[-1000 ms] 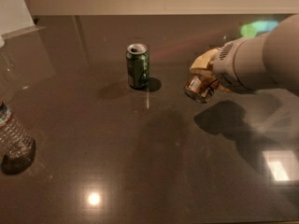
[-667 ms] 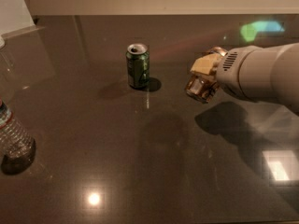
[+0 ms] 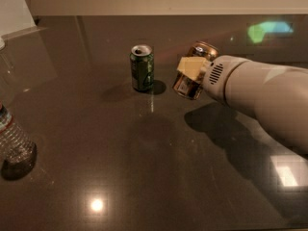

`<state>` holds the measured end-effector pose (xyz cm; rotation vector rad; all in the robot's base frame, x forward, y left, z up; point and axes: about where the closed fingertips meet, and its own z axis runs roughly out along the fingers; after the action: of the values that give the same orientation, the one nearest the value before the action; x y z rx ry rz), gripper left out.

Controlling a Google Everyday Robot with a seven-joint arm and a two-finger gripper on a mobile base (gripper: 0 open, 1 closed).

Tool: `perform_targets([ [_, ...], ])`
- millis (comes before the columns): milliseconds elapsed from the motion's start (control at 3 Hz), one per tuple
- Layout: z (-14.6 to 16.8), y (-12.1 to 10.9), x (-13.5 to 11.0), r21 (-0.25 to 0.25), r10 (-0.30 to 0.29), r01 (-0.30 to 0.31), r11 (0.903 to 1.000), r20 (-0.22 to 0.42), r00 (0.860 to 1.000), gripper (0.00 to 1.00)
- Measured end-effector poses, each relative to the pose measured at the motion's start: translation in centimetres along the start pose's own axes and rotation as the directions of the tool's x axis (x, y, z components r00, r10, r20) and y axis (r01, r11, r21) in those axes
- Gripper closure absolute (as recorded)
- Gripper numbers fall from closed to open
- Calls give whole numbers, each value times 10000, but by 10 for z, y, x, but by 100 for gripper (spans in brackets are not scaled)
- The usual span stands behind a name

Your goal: Place orange can upright

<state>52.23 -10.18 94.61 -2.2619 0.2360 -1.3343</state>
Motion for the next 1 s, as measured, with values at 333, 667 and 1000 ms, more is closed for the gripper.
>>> perform_targets([
  [333, 18, -14, -8, 399, -1999, 2030, 9784, -704, 9773, 100],
  [667, 28, -17, -16, 301, -4380, 4474, 8938, -1547, 8856, 100],
  [1000, 19, -3, -17, -22, -5350, 5493, 8356, -2308, 8128, 100],
])
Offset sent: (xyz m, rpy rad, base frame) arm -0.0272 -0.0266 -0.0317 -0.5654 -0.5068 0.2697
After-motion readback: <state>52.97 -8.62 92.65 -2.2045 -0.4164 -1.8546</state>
